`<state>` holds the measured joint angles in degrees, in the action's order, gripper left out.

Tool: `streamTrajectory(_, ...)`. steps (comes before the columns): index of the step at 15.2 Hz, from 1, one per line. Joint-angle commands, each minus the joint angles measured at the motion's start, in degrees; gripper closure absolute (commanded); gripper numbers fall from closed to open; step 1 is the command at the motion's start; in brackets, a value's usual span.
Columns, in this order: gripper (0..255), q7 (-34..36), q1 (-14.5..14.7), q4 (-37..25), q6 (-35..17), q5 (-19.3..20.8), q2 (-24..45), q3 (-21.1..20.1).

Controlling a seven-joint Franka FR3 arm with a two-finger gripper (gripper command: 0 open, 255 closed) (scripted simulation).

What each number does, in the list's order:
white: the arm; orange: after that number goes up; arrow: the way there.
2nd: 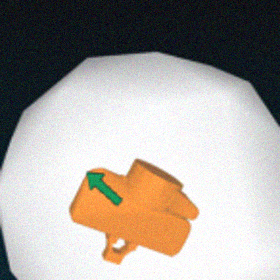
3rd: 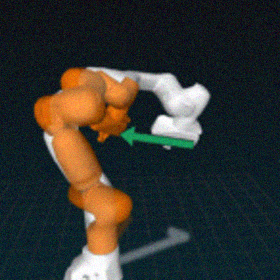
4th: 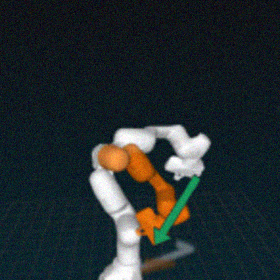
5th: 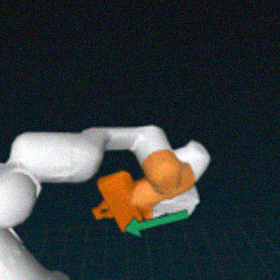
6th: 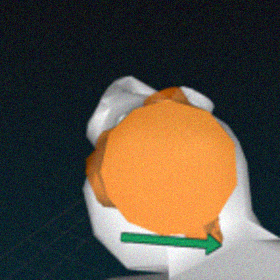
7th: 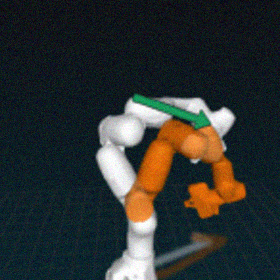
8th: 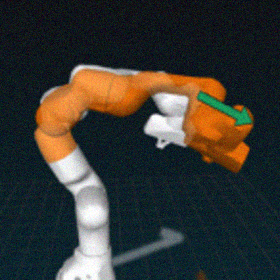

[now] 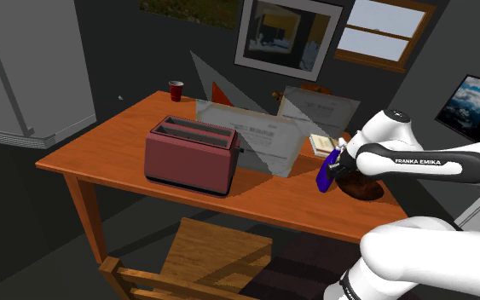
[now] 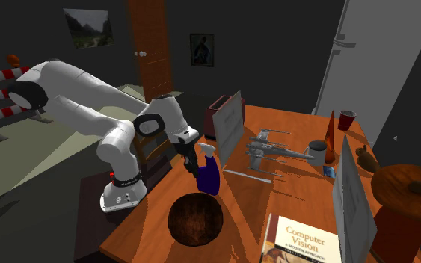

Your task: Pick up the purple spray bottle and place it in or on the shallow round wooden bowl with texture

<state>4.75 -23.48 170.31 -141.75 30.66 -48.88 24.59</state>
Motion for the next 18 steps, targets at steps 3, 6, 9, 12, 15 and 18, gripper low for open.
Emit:
streamTrajectory(3,255,-0.02,-0.01,0.0,-0.01,0.02,0.07,0.04)
streamTrajectory(6,255,-0.16,0.2,-0.46,1.12,-0.41,-0.63,-0.21)
streamTrajectory(9,255,-0.59,0.84,-2.0,4.38,-1.61,-2.42,-0.92)
streamTrajectory(12,255,-0.97,1.44,-3.66,7.44,-2.73,-3.87,-1.65)
streamTrajectory(15,255,-1.31,2.02,-5.45,10.32,-3.79,-5.02,-2.38)
streamTrajectory(18,255,-1.63,2.55,-7.33,13.03,-4.78,-5.9,-3.1)
